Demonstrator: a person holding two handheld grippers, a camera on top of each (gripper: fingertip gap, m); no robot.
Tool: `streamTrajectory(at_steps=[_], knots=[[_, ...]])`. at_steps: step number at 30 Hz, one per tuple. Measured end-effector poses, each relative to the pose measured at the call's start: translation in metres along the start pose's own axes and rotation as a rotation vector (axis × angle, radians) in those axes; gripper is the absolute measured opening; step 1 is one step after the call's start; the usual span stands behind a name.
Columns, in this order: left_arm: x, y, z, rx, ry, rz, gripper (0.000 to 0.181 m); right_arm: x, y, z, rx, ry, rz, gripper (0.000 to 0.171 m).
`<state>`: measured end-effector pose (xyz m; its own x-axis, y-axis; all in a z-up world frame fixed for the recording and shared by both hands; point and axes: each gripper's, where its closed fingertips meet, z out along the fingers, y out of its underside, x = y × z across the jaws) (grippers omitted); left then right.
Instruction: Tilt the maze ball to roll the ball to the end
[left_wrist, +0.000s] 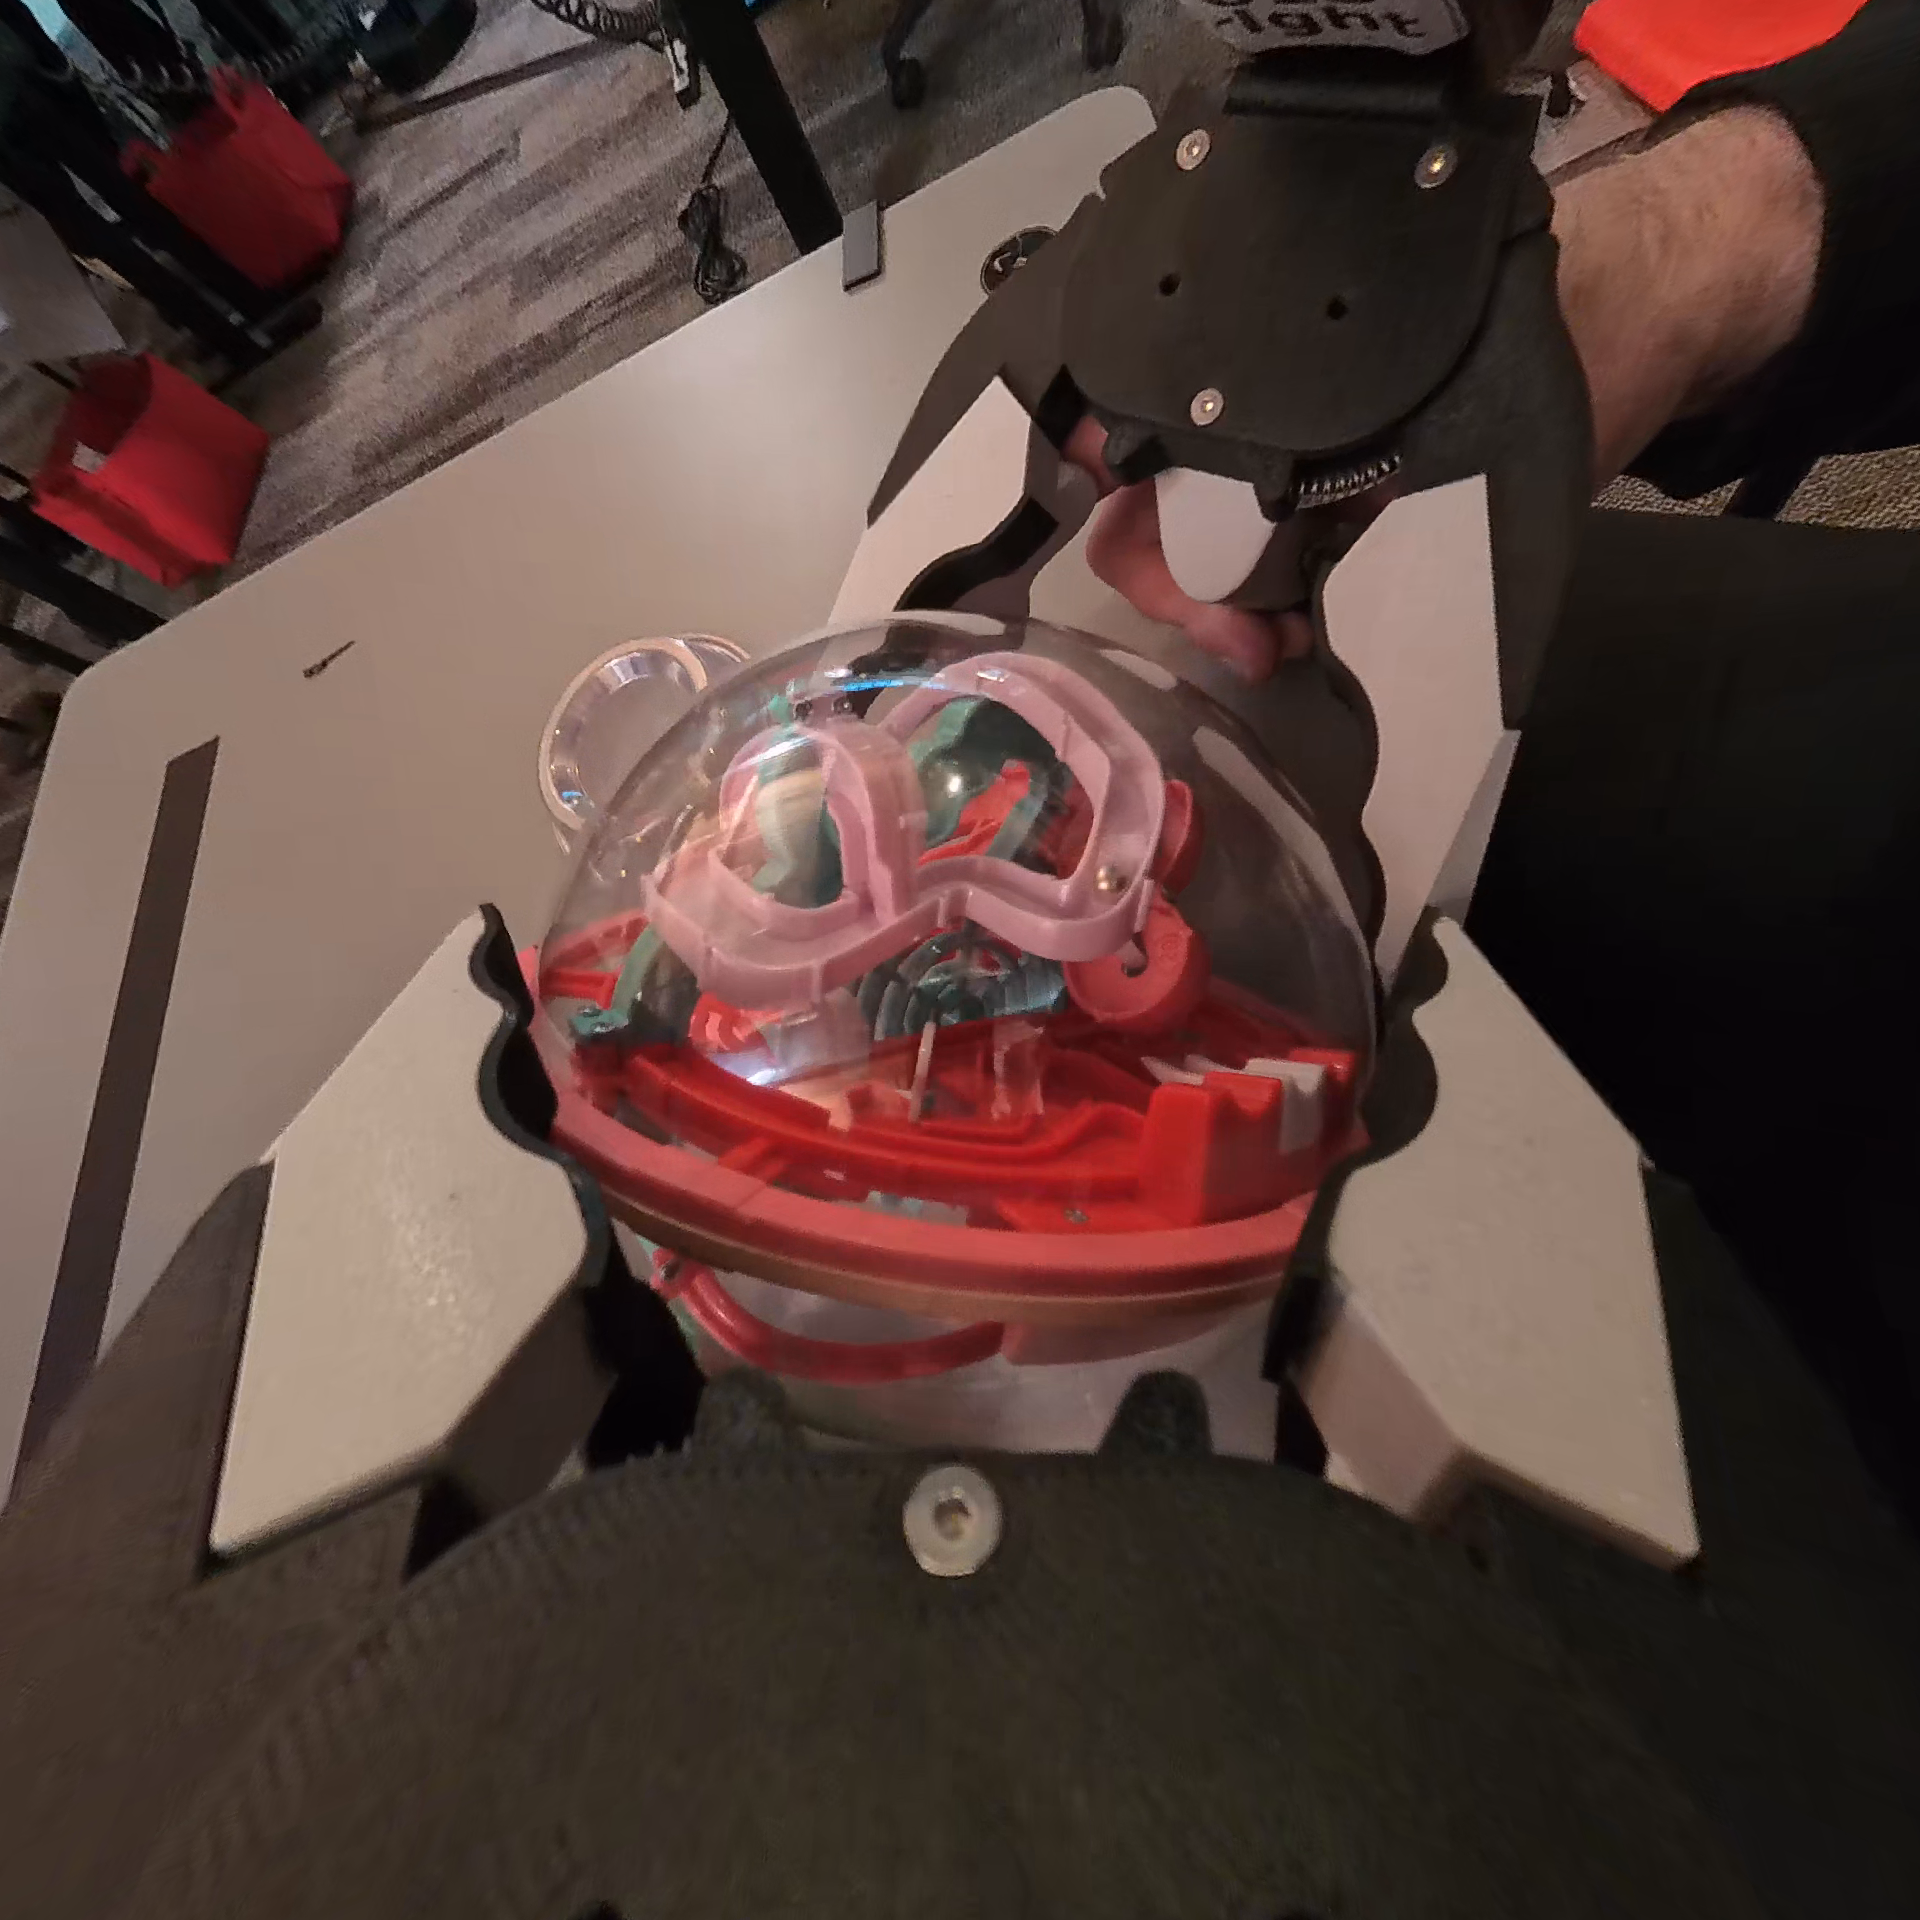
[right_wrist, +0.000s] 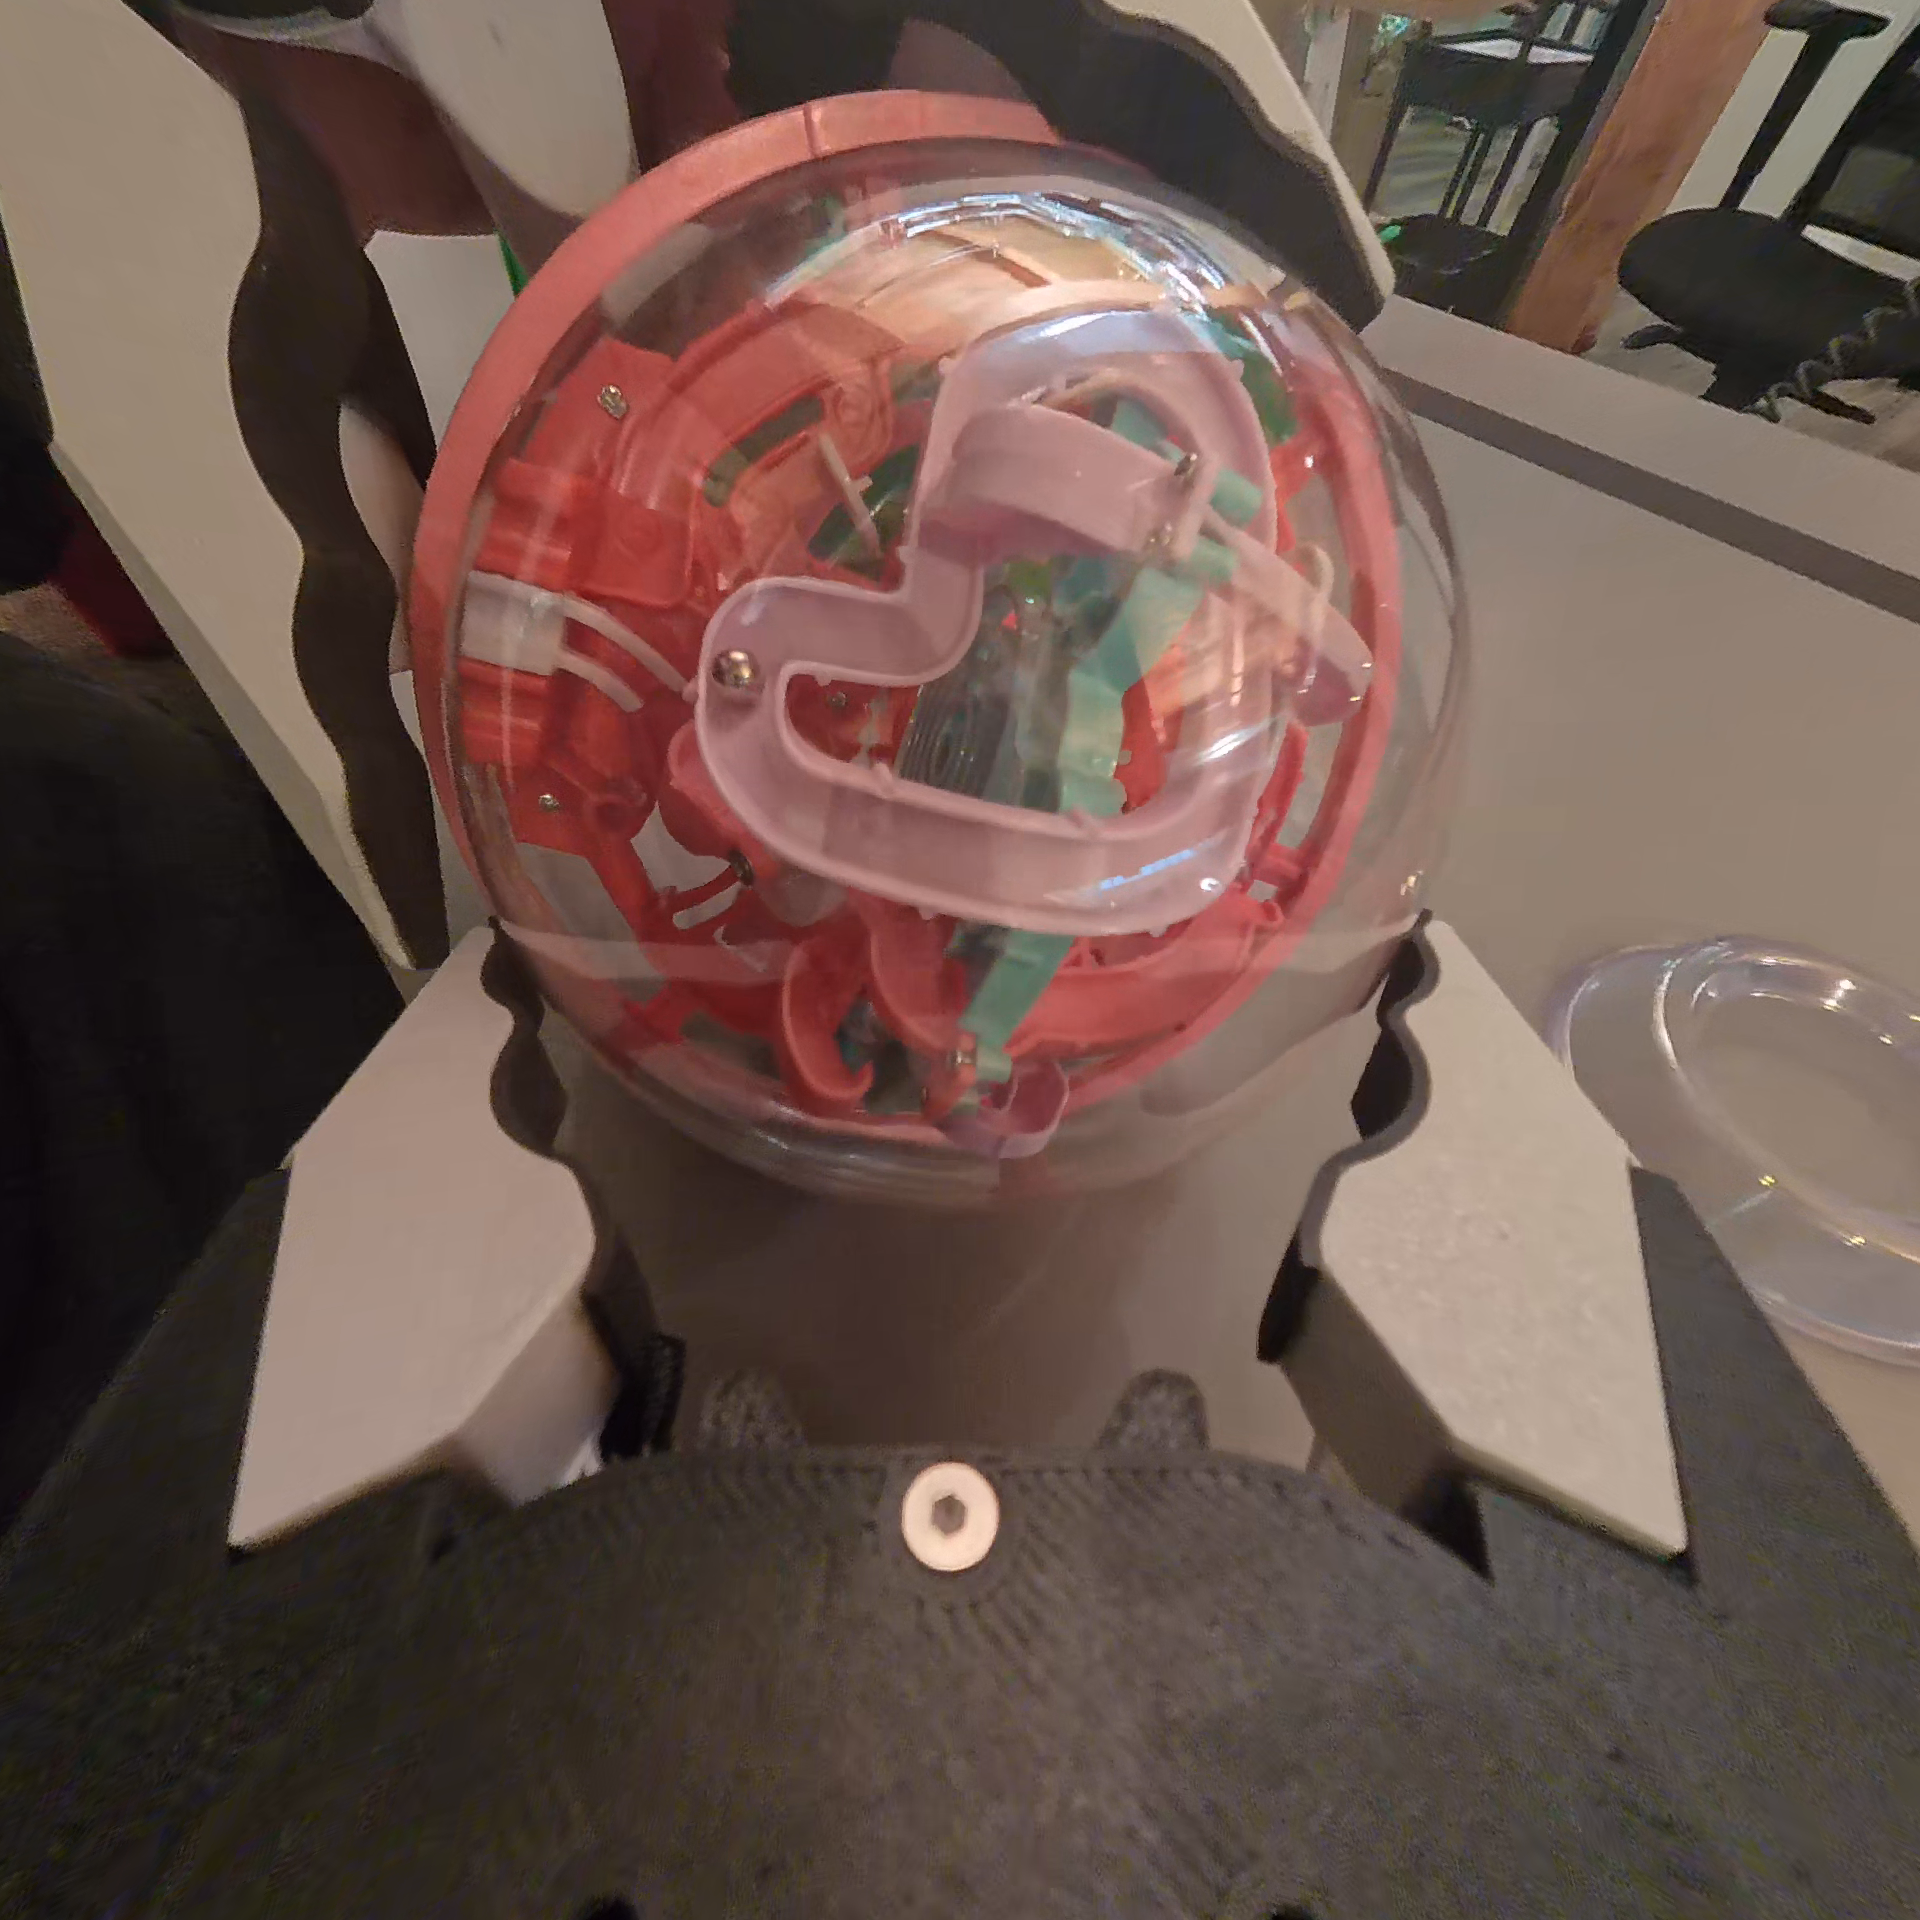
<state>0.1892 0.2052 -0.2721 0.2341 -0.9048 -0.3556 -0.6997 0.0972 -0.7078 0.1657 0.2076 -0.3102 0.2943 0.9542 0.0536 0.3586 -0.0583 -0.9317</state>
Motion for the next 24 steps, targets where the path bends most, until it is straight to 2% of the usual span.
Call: streamTrajectory(at_steps=[5,9,20,24], knots=[[0.0,0.002,-0.001,-0.066,0.014,-0.034,0.155,-0.002,-0.001,0.001,0.001,-0.037,0.027,0.155],[0.003,0.001,-0.002,-0.082,-0.009,0.07,0.155,-0.003,-0.001,0.003,-0.003,0.013,-0.045,0.155],[0.013,0.006,-0.012,0.029,-0.111,0.173,0.157,-0.009,-0.002,0.005,0.011,0.142,-0.231,0.155],[0.012,0.007,-0.013,0.024,-0.133,0.218,0.157,-0.008,-0.005,0.008,0.014,0.23,-0.294,0.154]])
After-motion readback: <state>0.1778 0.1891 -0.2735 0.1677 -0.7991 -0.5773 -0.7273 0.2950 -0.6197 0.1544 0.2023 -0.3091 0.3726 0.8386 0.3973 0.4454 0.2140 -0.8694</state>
